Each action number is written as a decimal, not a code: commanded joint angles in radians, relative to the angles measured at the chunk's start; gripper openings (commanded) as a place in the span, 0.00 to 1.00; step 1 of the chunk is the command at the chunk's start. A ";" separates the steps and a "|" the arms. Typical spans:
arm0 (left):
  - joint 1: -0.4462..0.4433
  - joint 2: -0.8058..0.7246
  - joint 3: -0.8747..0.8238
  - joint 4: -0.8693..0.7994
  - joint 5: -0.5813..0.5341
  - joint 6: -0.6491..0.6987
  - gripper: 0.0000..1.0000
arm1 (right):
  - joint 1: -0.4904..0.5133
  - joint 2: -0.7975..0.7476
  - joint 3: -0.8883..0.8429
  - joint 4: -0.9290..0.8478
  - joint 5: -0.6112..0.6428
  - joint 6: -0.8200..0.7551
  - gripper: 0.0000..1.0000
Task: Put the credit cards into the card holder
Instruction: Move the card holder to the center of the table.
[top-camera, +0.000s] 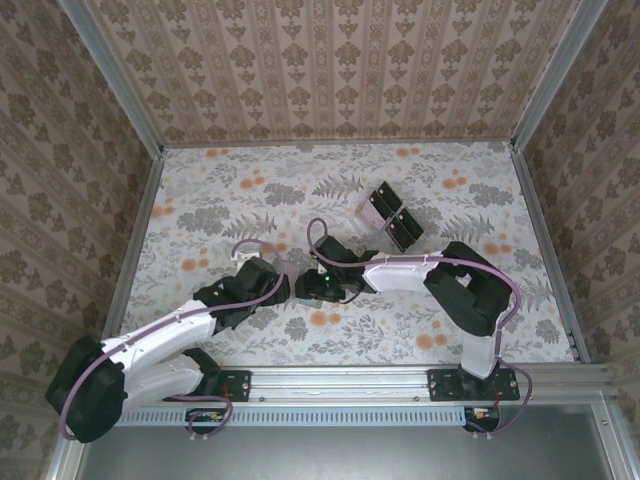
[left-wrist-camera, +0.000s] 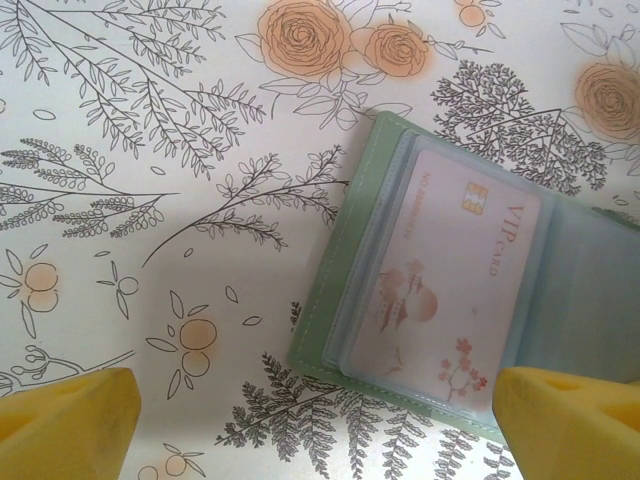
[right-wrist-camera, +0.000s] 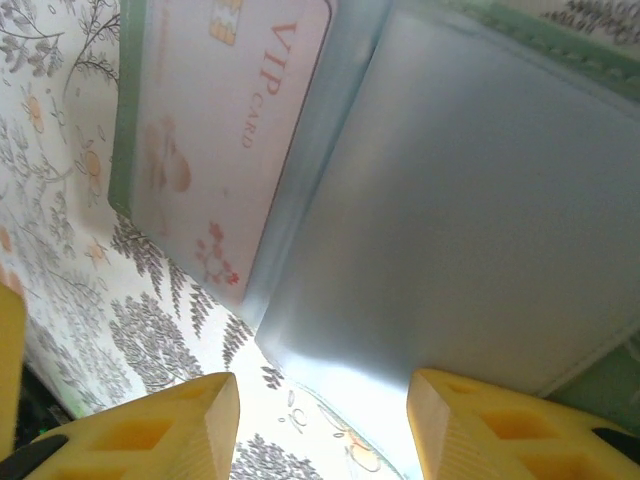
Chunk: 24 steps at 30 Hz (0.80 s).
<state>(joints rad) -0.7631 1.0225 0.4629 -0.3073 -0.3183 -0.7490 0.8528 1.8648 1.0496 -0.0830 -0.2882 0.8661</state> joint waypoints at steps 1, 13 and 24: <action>0.007 -0.023 0.006 -0.016 0.011 -0.012 1.00 | -0.045 0.008 0.019 -0.215 0.057 -0.160 0.51; -0.018 0.019 0.036 0.020 0.039 -0.027 1.00 | -0.166 -0.057 0.058 -0.304 0.021 -0.309 0.50; -0.018 0.146 0.100 0.055 0.037 0.007 1.00 | -0.175 -0.081 0.177 -0.348 0.111 -0.289 0.50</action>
<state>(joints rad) -0.7784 1.1473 0.5285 -0.2733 -0.2848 -0.7597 0.6834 1.7672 1.1828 -0.3744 -0.2325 0.5968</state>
